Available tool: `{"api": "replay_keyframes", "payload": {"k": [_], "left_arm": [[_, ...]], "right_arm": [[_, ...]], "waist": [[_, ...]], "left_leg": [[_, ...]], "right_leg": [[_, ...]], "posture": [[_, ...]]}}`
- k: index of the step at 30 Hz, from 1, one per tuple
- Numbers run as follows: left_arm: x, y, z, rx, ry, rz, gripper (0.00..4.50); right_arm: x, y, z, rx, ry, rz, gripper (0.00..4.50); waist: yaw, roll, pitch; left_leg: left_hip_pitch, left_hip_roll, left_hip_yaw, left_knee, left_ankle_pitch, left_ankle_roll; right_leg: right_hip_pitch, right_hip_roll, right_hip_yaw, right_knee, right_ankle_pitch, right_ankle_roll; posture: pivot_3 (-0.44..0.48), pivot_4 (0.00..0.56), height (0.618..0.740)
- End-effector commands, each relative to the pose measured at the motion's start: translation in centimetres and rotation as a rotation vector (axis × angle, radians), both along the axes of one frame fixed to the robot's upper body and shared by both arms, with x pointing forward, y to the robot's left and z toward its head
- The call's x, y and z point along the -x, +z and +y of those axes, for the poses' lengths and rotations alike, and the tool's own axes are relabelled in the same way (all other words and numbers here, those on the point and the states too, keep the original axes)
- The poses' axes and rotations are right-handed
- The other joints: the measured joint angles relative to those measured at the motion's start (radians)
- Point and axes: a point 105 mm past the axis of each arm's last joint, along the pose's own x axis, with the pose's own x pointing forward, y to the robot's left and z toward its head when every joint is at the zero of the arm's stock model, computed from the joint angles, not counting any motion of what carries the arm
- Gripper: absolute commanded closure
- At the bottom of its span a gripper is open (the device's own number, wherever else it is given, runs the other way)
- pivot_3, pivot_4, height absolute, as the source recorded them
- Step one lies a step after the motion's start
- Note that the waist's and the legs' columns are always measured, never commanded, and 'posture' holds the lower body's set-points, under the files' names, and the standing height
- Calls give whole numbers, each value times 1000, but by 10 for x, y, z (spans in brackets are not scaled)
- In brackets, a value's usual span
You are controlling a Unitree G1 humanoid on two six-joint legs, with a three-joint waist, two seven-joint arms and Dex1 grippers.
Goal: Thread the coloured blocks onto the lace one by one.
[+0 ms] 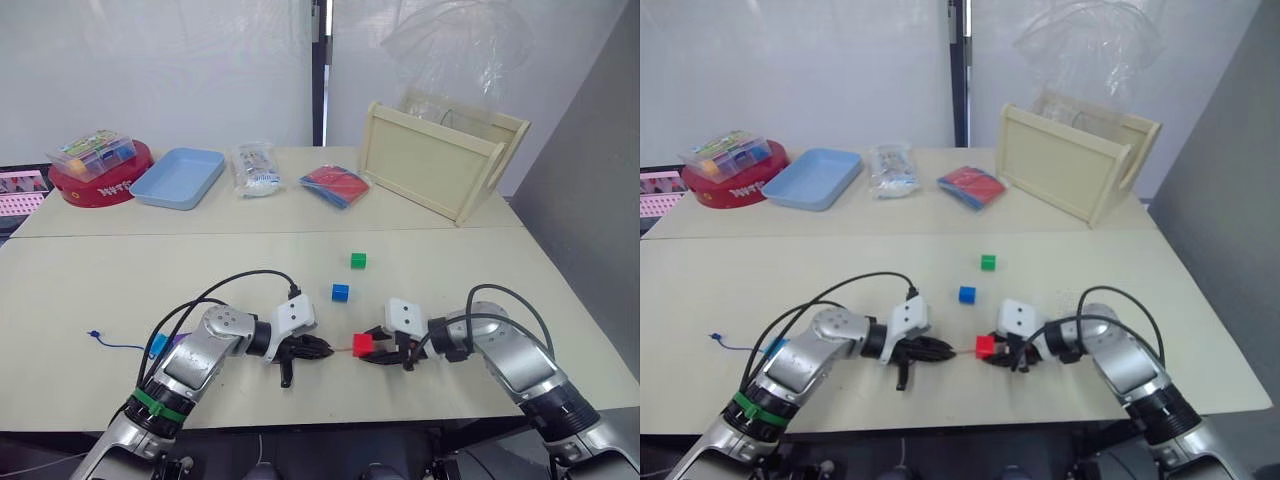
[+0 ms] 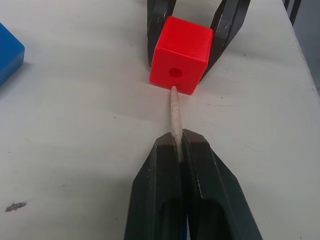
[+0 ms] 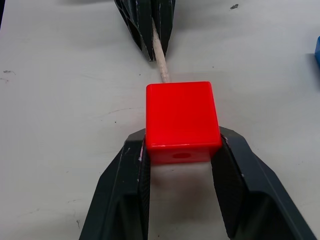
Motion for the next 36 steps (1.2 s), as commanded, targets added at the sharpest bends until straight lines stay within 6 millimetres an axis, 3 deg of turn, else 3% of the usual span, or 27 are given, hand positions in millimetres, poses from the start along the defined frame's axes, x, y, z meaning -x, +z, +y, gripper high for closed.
{"api": "replay_keyframes", "payload": {"k": [1, 16, 27, 32, 36], "left_arm": [[1, 15, -13, 49, -42, -41, 4500], [13, 22, -19, 99, -96, -15, 4500], [9, 24, -22, 108, -97, -25, 4500], [12, 19, -37, 104, -153, -34, 4500], [11, 27, -48, 144, -182, -45, 4500]], "right_arm": [[5, 6, 9, -24, 33, -16, 3325], [9, 2, 9, -12, 43, 11, 3325], [12, 1, 10, 5, 64, 24, 3325], [17, 4, 18, 1, 90, 30, 3325], [19, 0, 20, 13, 95, 36, 3325]], "waist": [[0, 0, 0], [0, 0, 0], [1, 0, 0], [3, 0, 0], [3, 0, 0]], "left_leg": [[0, 0, 0, 0, 0, 0], [0, 0, 0, 0, 0, 0], [0, 0, 0, 0, 0, 0], [0, 0, 0, 0, 0, 0], [0, 0, 0, 0, 0, 0]], "right_leg": [[0, 0, 0, 0, 0, 0], [0, 0, 0, 0, 0, 0], [0, 0, 0, 0, 0, 0], [0, 0, 0, 0, 0, 0], [0, 0, 0, 0, 0, 0]], "posture": [[0, 150, 740], [0, 150, 740], [0, 150, 740], [0, 150, 740], [0, 150, 740]]}}
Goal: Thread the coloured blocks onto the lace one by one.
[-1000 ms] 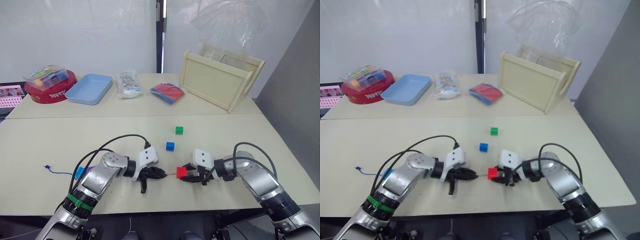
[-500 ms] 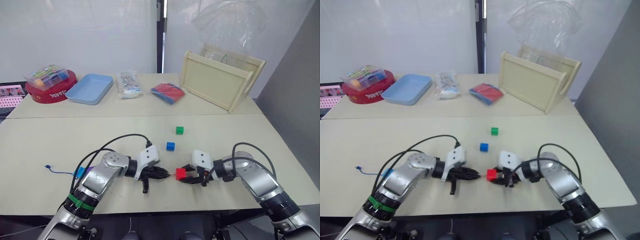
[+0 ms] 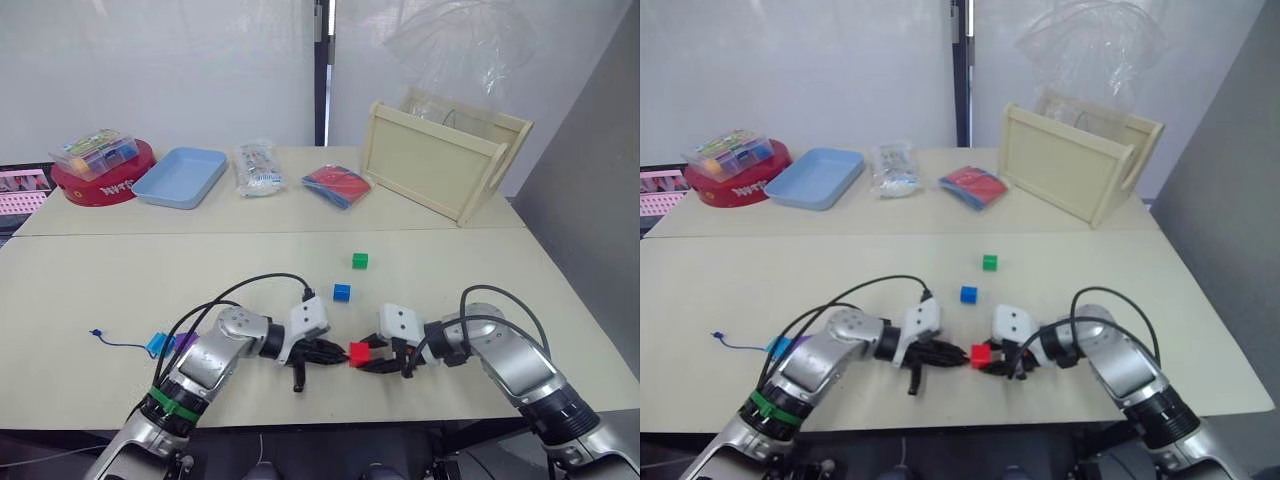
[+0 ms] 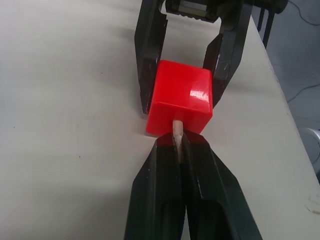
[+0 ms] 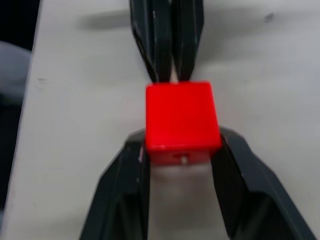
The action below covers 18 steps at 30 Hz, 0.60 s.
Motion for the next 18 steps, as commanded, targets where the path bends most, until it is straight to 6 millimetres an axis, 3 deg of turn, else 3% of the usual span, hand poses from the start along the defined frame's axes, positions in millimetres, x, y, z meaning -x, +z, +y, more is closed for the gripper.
{"api": "replay_keyframes", "payload": {"k": [1, 8, 16, 18], "left_arm": [[6, 27, -24, 96, -107, -77, 4500], [1, 26, -28, 115, -94, -77, 4500], [3, 33, 4, 107, -74, -59, 1935], [3, 32, 10, 103, -66, -50, 1935]], "right_arm": [[9, 0, 13, -17, 53, -3, 3325], [8, -1, 18, -22, 49, -3, 3325], [6, -16, 2, 10, -5, 34, 3325], [6, -17, 1, 11, -7, 34, 3325]], "waist": [[0, 0, 0], [-1, 0, 0], [-5, 0, 0], [-7, 0, 0]], "left_leg": [[0, 0, 0, 0, 0, 0], [0, 0, 0, 0, 0, 0], [1, 0, 0, 0, 0, 0], [1, 0, 0, 0, 0, 0]], "right_leg": [[0, 0, 0, 0, 0, 0], [0, 0, 0, 0, 0, 0], [0, 0, 0, 0, 0, 0], [0, 0, 0, 0, 0, 0]], "posture": [[0, 150, 740], [0, 150, 740], [0, 150, 740], [0, 150, 740]]}}
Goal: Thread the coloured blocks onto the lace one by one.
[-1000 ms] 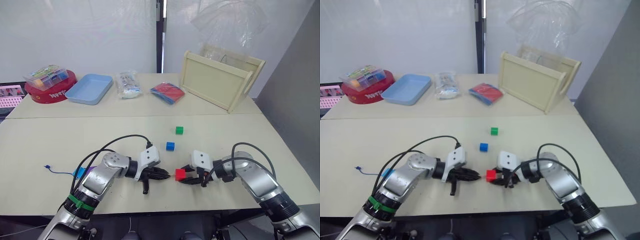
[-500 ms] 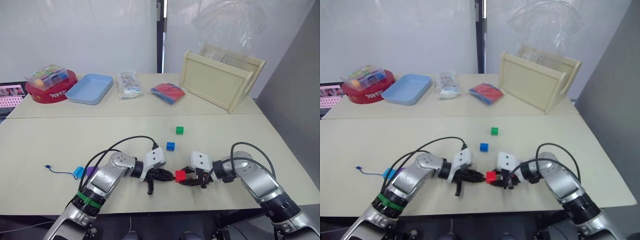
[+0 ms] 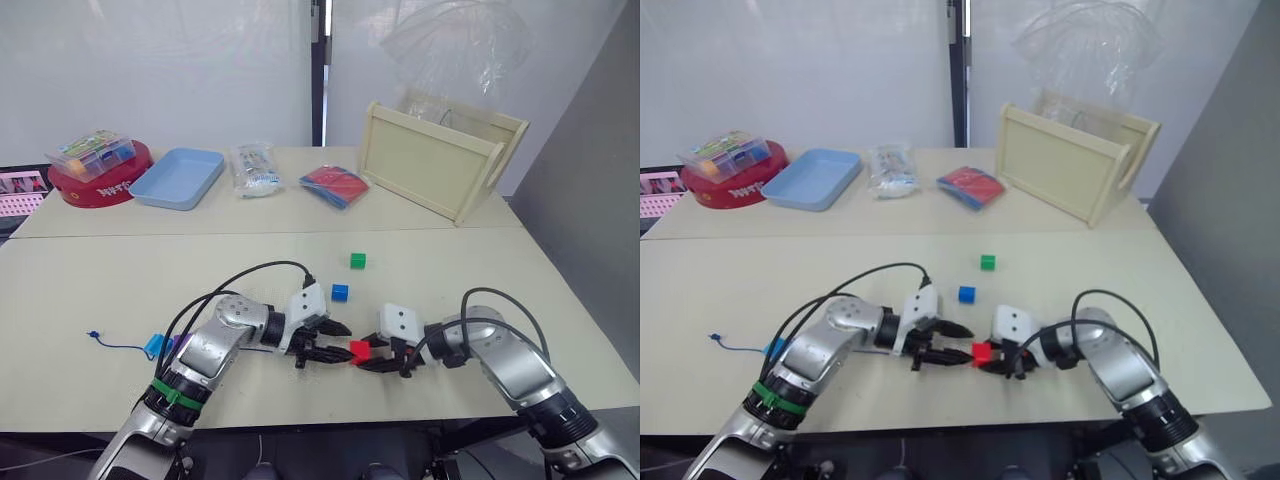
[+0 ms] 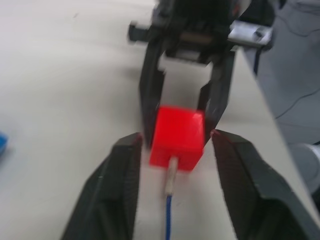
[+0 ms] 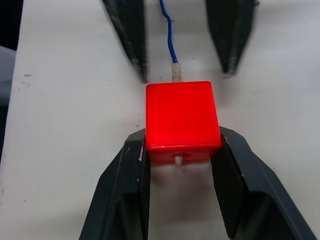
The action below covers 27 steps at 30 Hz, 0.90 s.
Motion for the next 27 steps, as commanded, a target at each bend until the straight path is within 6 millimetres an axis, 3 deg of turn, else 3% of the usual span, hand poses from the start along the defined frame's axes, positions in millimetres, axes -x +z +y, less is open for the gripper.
{"api": "replay_keyframes", "payload": {"k": [1, 6, 18, 21, 26, 27], "left_arm": [[3, 8, 11, 23, 0, -3, 1935], [4, -18, 44, -96, 46, -12, 1935], [1, -38, 59, -166, 78, -31, 1935], [0, -43, 55, -157, 80, -17, 2692], [2, -46, 46, -144, 68, 9, 4408], [3, -47, 46, -145, 65, 9, 4461]], "right_arm": [[6, -13, 0, 14, 10, 43, 3325], [4, -11, 0, 12, 8, 40, 3325], [4, -9, -1, 16, 8, 34, 3325], [5, -7, 0, 14, 9, 33, 3325], [7, -7, -1, 16, 8, 33, 3325], [7, -7, -1, 16, 8, 34, 3325]], "waist": [[-2, 0, 0], [-3, 0, 0], [4, 0, 0], [4, 0, 0], [4, 0, 0], [4, 0, 0]], "left_leg": [[0, 0, 0, 0, 0, 0], [1, 0, 0, 0, 0, 0], [1, 0, 0, 0, 0, 0], [1, 0, 0, 0, 0, 0], [1, 0, 0, 0, 0, 0], [1, 0, 0, 0, 0, 0]], "right_leg": [[0, 0, 0, 0, 0, 0], [0, 0, 0, 0, 0, 0], [1, 0, 0, 0, 0, 0], [1, 0, 0, 0, 0, 0], [1, 0, 0, 0, 0, 0], [2, 0, 0, 0, 0, 0]], "posture": [[0, 150, 740], [0, 150, 740], [0, 150, 740], [0, 150, 740], [0, 150, 740], [0, 150, 740]]}}
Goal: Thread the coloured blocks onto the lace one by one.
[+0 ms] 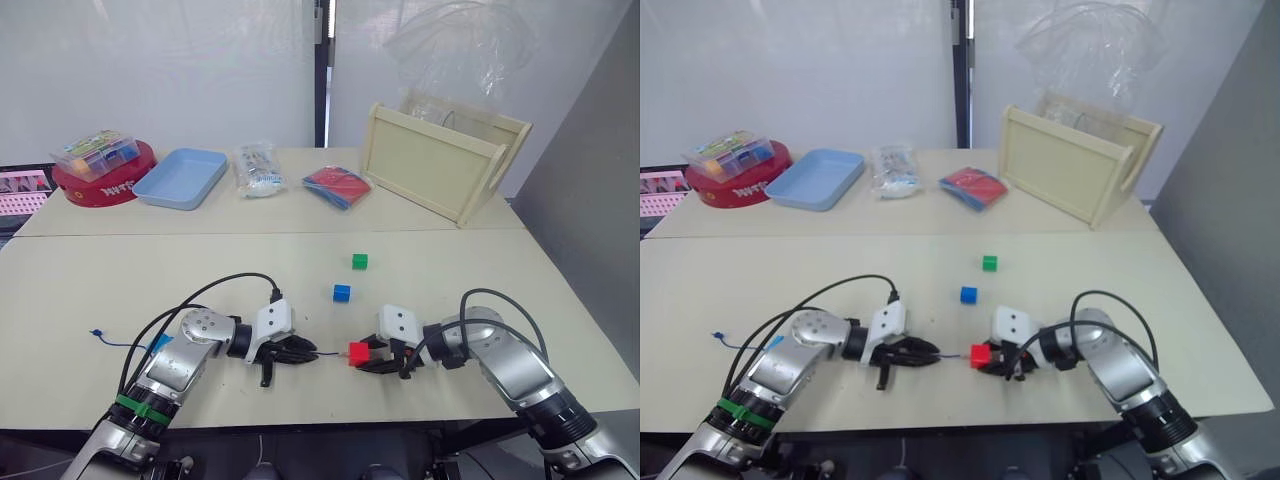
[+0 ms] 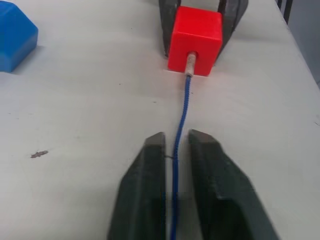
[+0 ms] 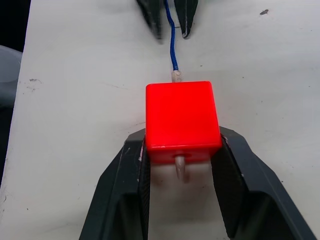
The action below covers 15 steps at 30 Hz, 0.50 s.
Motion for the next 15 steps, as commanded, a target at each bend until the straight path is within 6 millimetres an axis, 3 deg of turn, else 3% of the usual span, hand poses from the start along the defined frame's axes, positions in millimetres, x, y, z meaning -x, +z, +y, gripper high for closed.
{"api": "replay_keyframes", "payload": {"k": [1, 15], "left_arm": [[8, -13, -5, -28, -31, 50, 4461], [8, 12, -48, 92, -88, -4, 4461]], "right_arm": [[7, -7, 0, 16, 8, 31, 3325], [8, -8, 1, 18, 3, 36, 3325]], "waist": [[0, 0, 0], [9, 0, 0]], "left_leg": [[0, 0, 0, 0, 0, 0], [0, 0, 0, 0, 0, 0]], "right_leg": [[0, 0, 0, 0, 0, 0], [0, 0, 0, 0, 0, 0]], "posture": [[0, 150, 740], [0, 150, 740]]}}
